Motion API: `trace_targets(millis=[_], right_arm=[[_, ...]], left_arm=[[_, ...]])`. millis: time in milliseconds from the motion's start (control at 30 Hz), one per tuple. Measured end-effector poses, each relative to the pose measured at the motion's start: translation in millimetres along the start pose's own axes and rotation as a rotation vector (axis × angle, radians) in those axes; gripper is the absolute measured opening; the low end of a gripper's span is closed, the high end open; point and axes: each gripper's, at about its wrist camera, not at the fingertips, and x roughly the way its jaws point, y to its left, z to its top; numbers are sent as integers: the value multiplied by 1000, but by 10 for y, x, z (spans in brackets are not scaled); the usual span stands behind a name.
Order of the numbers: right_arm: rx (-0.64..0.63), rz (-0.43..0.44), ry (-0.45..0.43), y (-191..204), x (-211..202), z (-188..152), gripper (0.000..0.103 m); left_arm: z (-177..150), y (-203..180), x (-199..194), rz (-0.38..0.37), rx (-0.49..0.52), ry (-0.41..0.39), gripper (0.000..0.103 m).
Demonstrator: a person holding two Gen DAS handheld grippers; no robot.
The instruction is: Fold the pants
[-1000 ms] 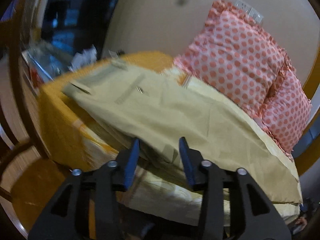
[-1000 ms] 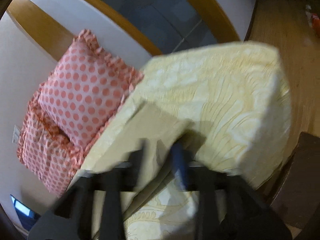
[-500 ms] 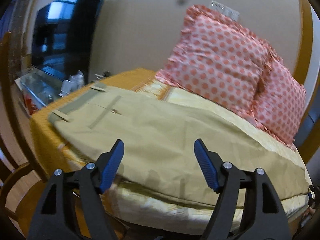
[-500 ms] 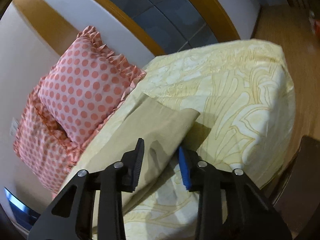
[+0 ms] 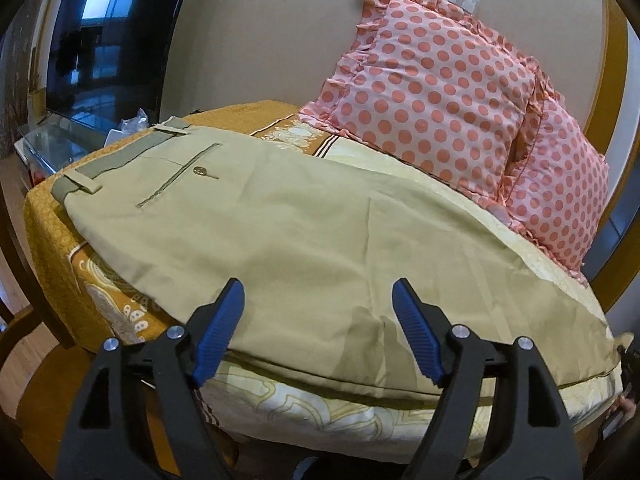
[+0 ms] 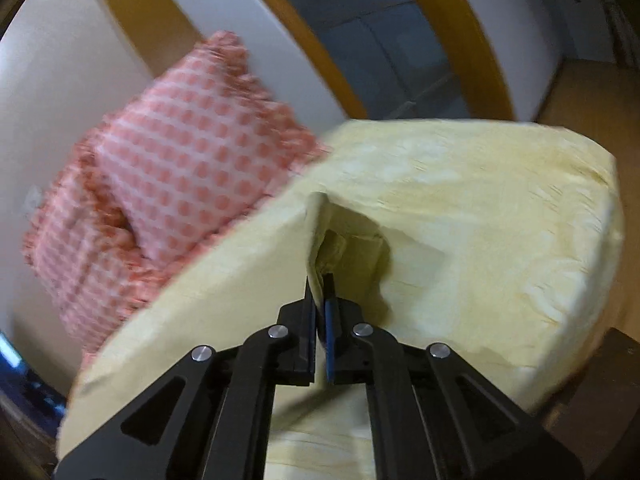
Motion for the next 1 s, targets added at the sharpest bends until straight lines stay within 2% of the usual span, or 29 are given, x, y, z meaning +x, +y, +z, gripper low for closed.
trace_targets(millis=[100,133,200,267,367,500,533,567,600,633,667,700,767,800,867,1000], right_arm=[[-63,165,8,570,28,61,4],[-108,261,27,937,61,34,4],[-168,389,76,1429,101,-97,4],[-262,536,163,2030,162,-396,4],[-437,668,339,2768,299,-1103,4],[-664,654,605,3222,497,-2120,4],[-699,648,645,3254,501,-2244,7],[-746,624,664,3290,472,-2362,21],[-770,621,667,3310,430,-2406,30],[-777,652,656,3329,379,-2403,46],[-769,674,630,3358,334,-2381,53],[-748,686,584,3366,307,-2308,53],[-708,620,511,3349,359,-2228,53],[-710,579,502,3350,399,-2239,52],[-770,454,587,3383,608,-2418,50],[-834,448,571,3382,625,-2536,50]], left_arm=[[-2,-10,0,-4,-3,-8,79],[-5,-21,-3,-3,-1,-10,79],[2,-21,-18,-12,-11,-16,78],[29,-18,-68,-36,-39,-29,78],[97,12,-203,-29,-59,-77,78],[155,153,-321,40,-58,-116,79],[160,235,-332,69,-67,-116,79],[161,327,-336,98,-84,-115,79],[165,390,-346,112,-95,-116,79],[167,505,-356,143,-120,-120,79],[172,577,-373,163,-134,-125,79],[172,642,-387,186,-146,-132,79],[196,756,-399,237,-162,-150,80],[207,803,-401,258,-168,-157,80],[251,907,-380,292,-184,-165,80],[363,1119,-272,328,-218,-162,80]])
